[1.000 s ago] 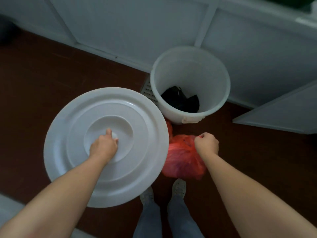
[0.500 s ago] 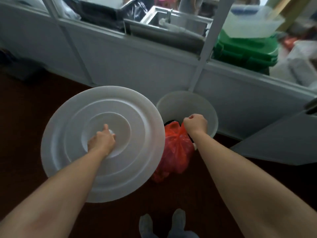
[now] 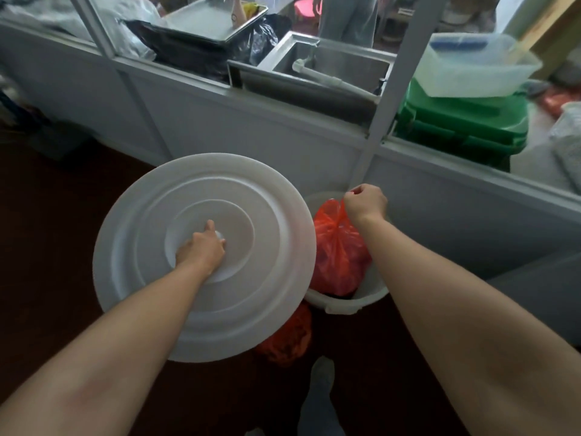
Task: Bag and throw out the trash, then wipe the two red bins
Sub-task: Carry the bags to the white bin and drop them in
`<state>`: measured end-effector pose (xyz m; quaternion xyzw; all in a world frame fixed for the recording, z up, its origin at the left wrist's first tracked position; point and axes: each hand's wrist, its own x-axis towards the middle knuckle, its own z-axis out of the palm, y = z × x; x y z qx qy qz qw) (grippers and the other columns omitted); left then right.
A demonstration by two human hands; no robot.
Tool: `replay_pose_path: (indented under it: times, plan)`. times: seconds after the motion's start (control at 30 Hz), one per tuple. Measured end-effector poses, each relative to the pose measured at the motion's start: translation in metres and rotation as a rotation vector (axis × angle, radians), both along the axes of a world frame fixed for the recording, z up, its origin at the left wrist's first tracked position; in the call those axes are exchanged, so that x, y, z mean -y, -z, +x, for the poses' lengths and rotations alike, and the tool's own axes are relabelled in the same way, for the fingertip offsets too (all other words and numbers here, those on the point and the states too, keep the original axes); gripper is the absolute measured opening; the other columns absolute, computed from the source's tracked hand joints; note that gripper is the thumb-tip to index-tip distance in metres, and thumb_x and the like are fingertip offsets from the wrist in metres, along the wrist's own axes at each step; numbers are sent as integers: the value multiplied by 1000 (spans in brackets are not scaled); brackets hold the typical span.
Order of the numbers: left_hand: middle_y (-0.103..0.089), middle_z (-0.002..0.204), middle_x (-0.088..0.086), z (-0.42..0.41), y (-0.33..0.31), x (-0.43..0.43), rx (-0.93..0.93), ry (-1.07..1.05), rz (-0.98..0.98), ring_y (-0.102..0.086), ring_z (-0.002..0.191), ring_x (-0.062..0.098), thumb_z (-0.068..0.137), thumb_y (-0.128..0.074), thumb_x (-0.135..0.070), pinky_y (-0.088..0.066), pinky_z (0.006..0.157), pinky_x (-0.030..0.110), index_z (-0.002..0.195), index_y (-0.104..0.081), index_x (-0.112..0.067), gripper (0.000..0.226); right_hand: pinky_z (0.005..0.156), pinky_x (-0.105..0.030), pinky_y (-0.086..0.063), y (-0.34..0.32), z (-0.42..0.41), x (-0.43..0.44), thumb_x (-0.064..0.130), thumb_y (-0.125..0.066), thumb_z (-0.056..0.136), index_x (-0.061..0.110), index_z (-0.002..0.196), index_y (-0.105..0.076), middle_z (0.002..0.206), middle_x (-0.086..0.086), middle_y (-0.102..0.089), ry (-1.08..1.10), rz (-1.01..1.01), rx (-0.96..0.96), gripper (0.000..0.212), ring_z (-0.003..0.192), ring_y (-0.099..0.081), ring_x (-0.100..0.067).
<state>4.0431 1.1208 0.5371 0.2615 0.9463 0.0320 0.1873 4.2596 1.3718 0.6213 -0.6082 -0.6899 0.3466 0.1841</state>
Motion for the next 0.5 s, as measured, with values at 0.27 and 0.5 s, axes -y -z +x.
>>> replay_pose_path:
  times: [0.27,0.5]
  plan:
    - [-63,126,23,-9,53,-84,40,-32,-80,-62,113,40,99,-44,-41,-47,88,44,147,-29,-20,55,88,-31,-49,93,-3,-89,16,-59,87,15,95,-76,106,-12,-75,-31,-122,82,20,107,-67,-31]
    - [-63,115,28,-28,140,-133,62,-30,-111,-63,105,44,100,-43,-40,-48,84,45,126,-36,-18,35,90,-33,-49,225,5,-136,18,-59,91,15,104,-76,111,-15,-73,37,-196,155,21,111,-65,-35]
